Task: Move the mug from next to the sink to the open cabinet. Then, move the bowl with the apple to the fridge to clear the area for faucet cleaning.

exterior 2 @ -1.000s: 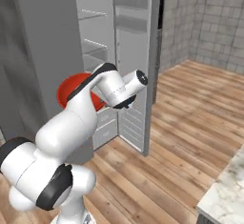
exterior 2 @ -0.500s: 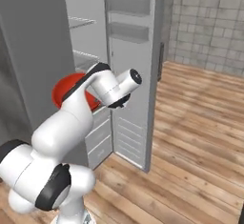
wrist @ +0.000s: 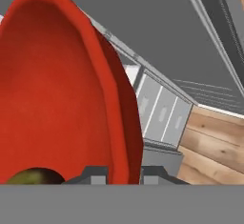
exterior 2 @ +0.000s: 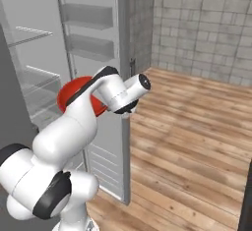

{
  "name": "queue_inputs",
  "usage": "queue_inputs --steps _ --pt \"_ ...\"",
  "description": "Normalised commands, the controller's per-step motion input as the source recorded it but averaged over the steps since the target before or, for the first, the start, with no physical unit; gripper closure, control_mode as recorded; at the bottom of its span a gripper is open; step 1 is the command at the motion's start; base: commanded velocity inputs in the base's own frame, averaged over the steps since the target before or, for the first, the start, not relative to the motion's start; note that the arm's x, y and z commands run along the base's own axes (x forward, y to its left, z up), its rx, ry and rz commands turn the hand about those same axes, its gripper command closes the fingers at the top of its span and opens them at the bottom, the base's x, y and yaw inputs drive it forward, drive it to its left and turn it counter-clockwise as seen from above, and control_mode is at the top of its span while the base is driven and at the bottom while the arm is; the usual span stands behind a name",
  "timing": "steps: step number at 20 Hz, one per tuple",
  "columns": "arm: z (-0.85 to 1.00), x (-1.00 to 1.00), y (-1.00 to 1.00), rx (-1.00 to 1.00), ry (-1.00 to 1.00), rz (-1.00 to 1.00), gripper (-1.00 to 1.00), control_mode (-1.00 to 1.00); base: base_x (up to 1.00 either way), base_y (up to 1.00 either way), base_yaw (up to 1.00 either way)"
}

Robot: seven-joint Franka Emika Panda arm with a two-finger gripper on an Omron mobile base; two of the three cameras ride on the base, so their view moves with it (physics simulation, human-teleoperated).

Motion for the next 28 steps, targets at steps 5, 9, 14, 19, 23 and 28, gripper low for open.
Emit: queue_inputs --steps 5,9,14,19,23,28 --pt "0.00 0.00 0.00 0.00 0.00 0.00 1.00 1.00 0.74 -0.11 0.08" --pt "0.00 0.00 0.00 0.00 0.00 0.00 1.00 1.00 -0.06 0.04 0.40" --pt "0.00 0.00 0.00 0.00 0.00 0.00 1.00 1.00 -0.05 0.00 0.45" --pt "0.00 0.00 0.00 0.00 0.00 0.00 1.00 1.00 -0.03 0.02 0.44" --pt "0.00 0.00 0.00 0.00 0.00 0.00 1.00 1.00 0.00 0.28 0.27" --pt "0.00 0.00 0.00 0.00 0.00 0.00 1.00 1.00 0.21 0.10 -0.12"
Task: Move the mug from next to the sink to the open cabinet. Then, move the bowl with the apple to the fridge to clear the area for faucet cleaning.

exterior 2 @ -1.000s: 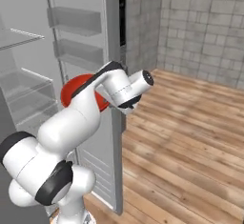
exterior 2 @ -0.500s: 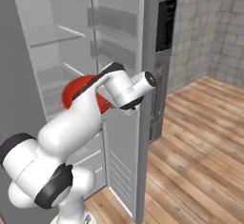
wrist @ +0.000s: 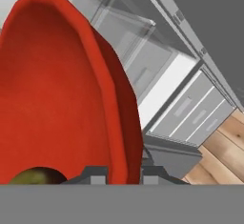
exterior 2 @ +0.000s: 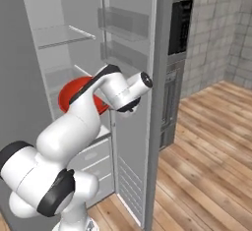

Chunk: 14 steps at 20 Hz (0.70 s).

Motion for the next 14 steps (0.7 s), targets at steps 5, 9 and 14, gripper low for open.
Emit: queue_inputs --steps 5,9,14 --pt "0.00 0.00 0.00 0.00 0.00 0.00 1.00 1.00 0.04 0.06 -0.18" --pt "0.00 0.00 0.00 0.00 0.00 0.00 1.00 1.00 0.00 0.00 0.46" --pt "0.00 0.00 0.00 0.00 0.00 0.00 1.00 1.00 0.05 -0.01 0.46"
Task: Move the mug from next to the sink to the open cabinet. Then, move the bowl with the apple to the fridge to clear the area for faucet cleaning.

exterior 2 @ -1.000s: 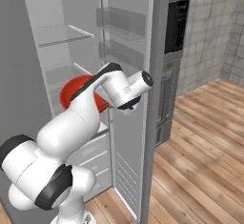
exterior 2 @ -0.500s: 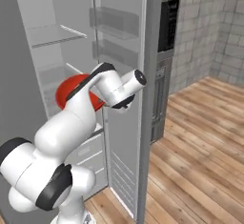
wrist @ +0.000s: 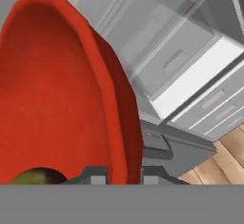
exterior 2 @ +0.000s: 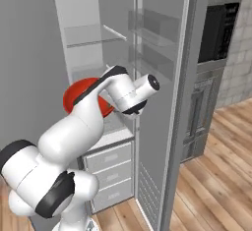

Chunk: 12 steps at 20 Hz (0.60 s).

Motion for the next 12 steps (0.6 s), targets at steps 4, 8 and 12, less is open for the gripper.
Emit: queue_inputs --steps 4,8,12 --pt "0.00 0.00 0.00 0.00 0.00 0.00 1.00 1.00 0.26 -0.11 0.40" --pt "0.00 0.00 0.00 0.00 0.00 0.00 1.00 1.00 0.19 -0.19 0.37" --pt "0.00 0.00 0.00 0.00 0.00 0.00 1.00 1.00 0.11 -0.16 0.36"
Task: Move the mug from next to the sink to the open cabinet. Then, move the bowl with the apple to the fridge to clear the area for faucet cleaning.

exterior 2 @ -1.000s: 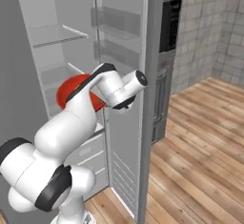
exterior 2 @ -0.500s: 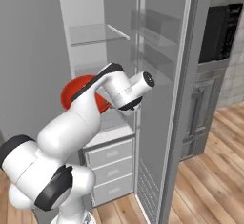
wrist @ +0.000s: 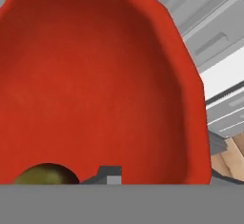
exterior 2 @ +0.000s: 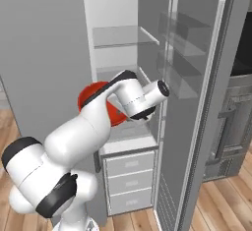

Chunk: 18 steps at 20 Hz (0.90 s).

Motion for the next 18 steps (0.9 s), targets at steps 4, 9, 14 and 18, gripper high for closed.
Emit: queue_inputs --steps 4,9,14,18 --pt "0.00 0.00 0.00 0.00 0.00 0.00 1.00 1.00 -0.09 -0.11 0.27" --pt "0.00 0.00 0.00 0.00 0.00 0.00 1.00 1.00 -0.66 -0.05 0.07" --pt "0.00 0.00 0.00 0.00 0.00 0.00 1.00 1.00 -0.04 -0.05 0.00" --pt "0.00 0.00 0.00 0.00 0.00 0.00 1.00 1.00 0.37 -0.19 -0.01"
